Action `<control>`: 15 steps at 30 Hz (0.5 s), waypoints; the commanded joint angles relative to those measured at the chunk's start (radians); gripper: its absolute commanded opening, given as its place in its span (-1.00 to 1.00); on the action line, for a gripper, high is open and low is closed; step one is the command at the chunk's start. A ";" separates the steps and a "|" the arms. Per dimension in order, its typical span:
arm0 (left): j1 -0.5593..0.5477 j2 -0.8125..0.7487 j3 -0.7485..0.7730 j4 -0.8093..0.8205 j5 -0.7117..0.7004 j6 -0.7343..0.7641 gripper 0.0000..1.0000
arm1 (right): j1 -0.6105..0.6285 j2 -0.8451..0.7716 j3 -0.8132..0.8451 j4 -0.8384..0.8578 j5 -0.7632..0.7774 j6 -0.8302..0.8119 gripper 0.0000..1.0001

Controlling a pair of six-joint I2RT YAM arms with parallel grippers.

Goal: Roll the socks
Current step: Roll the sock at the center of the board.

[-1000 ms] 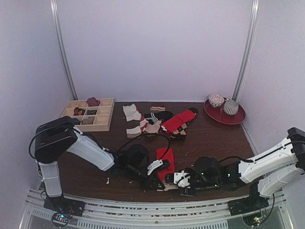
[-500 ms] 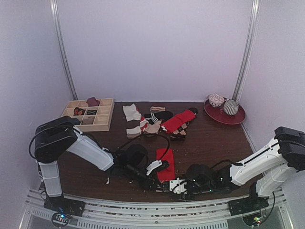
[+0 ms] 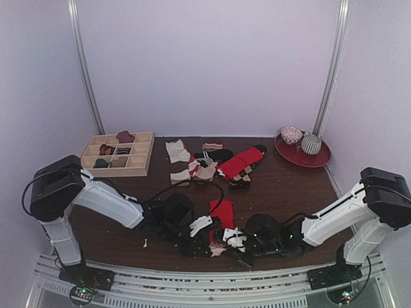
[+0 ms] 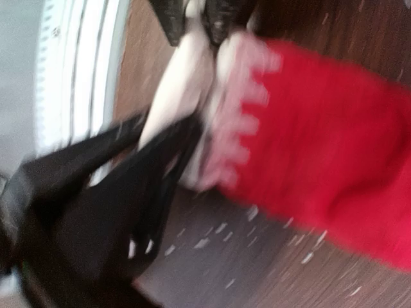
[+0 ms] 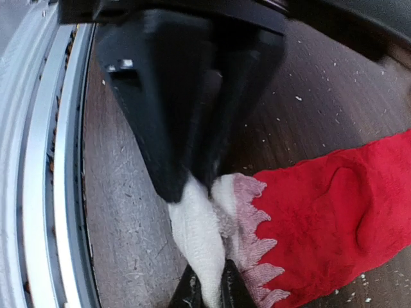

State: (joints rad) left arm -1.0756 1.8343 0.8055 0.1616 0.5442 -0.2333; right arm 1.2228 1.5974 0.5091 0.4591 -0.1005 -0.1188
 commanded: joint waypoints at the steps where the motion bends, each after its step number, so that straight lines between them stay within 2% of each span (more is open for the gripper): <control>1: 0.008 -0.115 -0.053 -0.251 -0.265 0.074 -0.51 | -0.130 0.076 -0.017 -0.059 -0.304 0.269 -0.89; 3: 0.008 -0.180 -0.073 -0.202 -0.319 0.095 -0.34 | -0.175 0.147 -0.004 -0.027 -0.442 0.363 -0.89; 8: 0.007 -0.318 -0.180 0.047 -0.383 0.124 -0.20 | -0.232 0.309 0.036 0.017 -0.655 0.558 -0.90; 12: 0.002 -0.407 -0.319 0.361 -0.341 0.205 -0.08 | -0.254 0.359 0.019 0.063 -0.719 0.653 -0.90; 14: 0.002 -0.401 -0.352 0.506 -0.295 0.259 -0.03 | -0.261 0.373 0.016 0.075 -0.735 0.676 -0.90; 15: 0.002 -0.378 -0.344 0.522 -0.277 0.277 -0.02 | -0.263 0.380 0.018 0.077 -0.739 0.684 -0.91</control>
State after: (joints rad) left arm -1.0733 1.4391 0.4965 0.3611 0.2218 -0.0734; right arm 0.9607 1.8854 0.5896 0.7403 -0.7849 0.4568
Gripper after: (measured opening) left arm 0.480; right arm 0.067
